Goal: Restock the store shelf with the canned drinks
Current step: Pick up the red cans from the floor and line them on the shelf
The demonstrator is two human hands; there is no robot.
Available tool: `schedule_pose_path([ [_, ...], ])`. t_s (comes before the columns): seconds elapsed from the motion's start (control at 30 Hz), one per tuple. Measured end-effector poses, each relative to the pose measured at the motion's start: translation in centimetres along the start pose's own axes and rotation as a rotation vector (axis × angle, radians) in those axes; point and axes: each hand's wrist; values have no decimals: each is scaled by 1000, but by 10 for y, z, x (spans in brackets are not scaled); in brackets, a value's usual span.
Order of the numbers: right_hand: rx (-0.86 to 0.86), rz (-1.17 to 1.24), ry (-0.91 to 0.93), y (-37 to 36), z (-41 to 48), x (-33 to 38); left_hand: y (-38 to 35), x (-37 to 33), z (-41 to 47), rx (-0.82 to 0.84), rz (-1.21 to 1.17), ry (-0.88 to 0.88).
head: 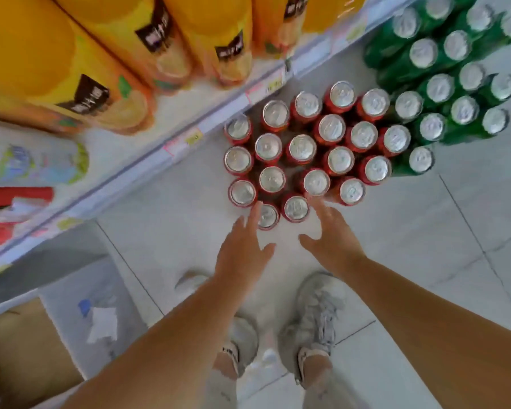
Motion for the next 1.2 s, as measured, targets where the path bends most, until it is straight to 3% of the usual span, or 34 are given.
schedule_pose_path([
  [0.37,-134,44,96,-55,63,-24,-47,21,63,-142,-26,-46],
  [0.6,-121,13,36,-15,22,-8,-9,8,24,-96,-55,-43],
  [0.9,-221,102,141,155,-199,131,203,-88,-186,-154,-257,-91],
  [1.2,-377,156,506,316,-448,329,455,-169,-426,-526,-370,-375],
])
Point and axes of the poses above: each hand's wrist, its own z-axis towards the middle knuckle, its own y-axis out of the back of the hand, x = y × z, and after that the axes turned 3 degrees about z, right-handed
